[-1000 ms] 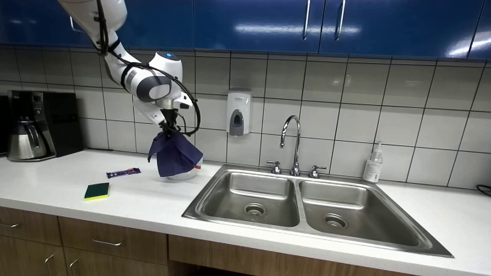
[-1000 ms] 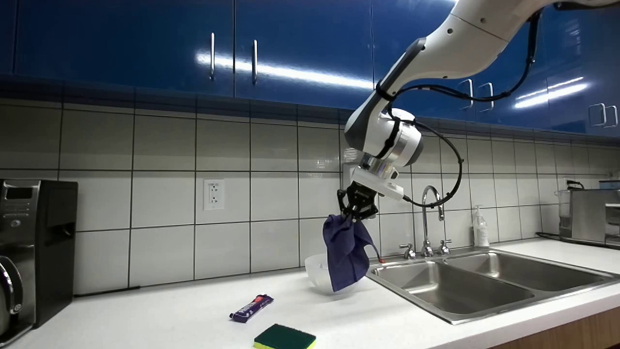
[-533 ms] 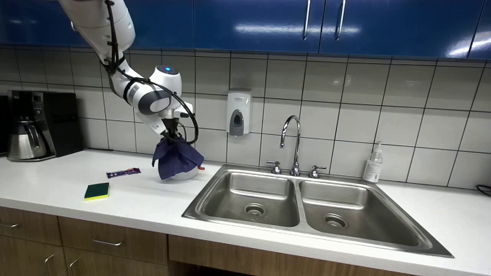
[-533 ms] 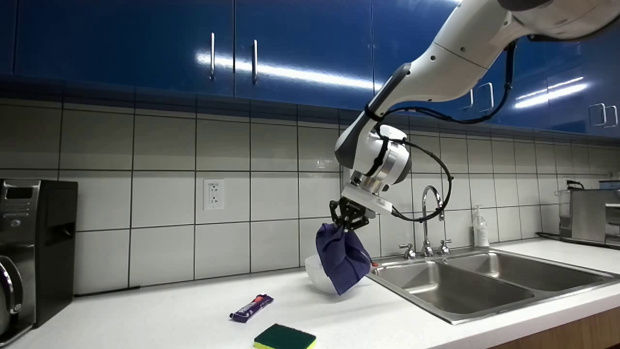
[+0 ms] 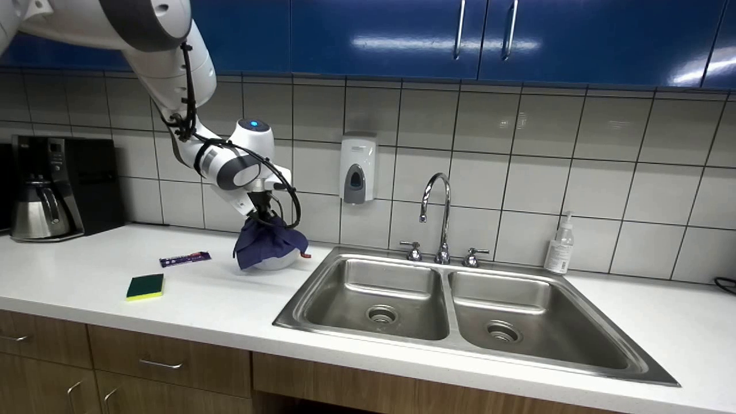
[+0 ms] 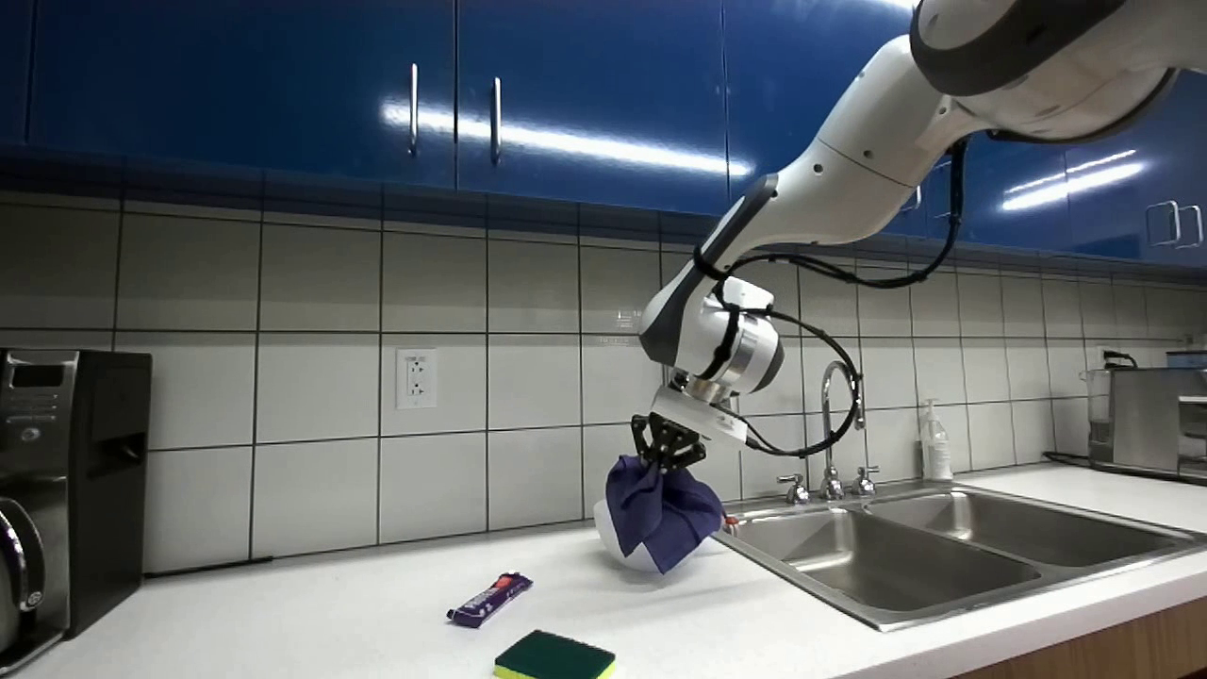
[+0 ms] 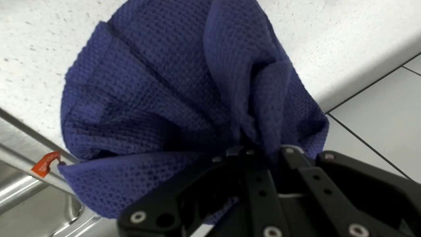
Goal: Put the blue towel inside the plastic bowl
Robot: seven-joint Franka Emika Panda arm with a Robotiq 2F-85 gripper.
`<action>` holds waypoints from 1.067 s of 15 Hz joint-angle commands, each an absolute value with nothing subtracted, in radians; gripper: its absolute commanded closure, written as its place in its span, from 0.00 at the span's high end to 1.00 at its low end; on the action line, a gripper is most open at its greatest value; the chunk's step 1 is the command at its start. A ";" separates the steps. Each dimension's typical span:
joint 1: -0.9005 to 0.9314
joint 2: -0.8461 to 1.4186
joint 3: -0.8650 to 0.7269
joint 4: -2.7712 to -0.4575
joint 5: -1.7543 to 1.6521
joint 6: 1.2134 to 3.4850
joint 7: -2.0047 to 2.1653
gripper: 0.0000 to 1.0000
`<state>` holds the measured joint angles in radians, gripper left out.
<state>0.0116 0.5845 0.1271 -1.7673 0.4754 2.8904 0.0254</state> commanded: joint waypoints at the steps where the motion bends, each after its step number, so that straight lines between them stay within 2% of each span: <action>1: 0.038 0.685 0.101 -1.652 0.402 2.911 0.126 0.02; 6: 0.092 0.774 0.033 -1.553 0.329 2.889 0.248 0.02; 7: 0.106 0.785 0.014 -1.537 0.316 2.878 0.274 0.34; 9: 0.132 0.804 -0.024 -1.512 0.294 2.866 0.322 0.41; 16: 0.157 0.780 -0.084 -1.509 0.261 2.805 0.404 0.95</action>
<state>0.1529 0.7995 -0.0648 -1.5258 0.2894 2.8646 0.3532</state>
